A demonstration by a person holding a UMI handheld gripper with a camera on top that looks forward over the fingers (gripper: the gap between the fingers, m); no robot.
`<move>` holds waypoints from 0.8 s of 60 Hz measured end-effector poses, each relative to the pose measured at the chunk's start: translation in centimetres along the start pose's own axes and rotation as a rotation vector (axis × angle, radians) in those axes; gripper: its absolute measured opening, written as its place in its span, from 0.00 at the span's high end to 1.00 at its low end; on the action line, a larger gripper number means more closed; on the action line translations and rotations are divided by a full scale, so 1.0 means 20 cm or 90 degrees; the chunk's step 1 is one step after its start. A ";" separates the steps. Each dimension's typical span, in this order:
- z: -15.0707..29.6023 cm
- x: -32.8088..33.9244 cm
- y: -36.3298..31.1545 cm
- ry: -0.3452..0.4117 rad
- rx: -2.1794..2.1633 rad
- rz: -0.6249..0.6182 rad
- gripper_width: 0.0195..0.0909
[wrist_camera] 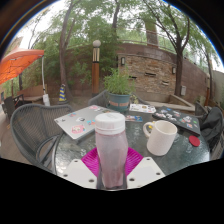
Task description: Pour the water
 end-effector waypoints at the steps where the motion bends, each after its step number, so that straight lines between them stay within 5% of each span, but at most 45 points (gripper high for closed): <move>1: 0.03 -0.02 -0.01 0.002 -0.012 0.008 0.87; 8: 0.35 -0.10 0.00 0.039 -0.242 0.092 0.87; 16: 0.63 -0.21 0.14 0.022 -0.677 0.207 0.87; 24: 0.65 -0.33 0.26 -0.017 -1.124 0.318 0.87; 31: 0.71 -0.34 0.39 0.000 -1.392 0.401 0.87; 41: 0.78 -0.39 0.47 0.056 -1.553 0.441 0.87; 42: 0.70 -0.35 0.49 0.052 -1.543 0.495 0.87; 48: 0.69 -0.32 0.50 0.048 -1.568 0.509 0.87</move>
Point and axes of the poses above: the point between the fingertips, and its own axes, seen from behind it with the camera up: y to the right, z up, x backward, against the way the camera looks, the point moved 8 cm from there along x, backward, against the way the camera looks
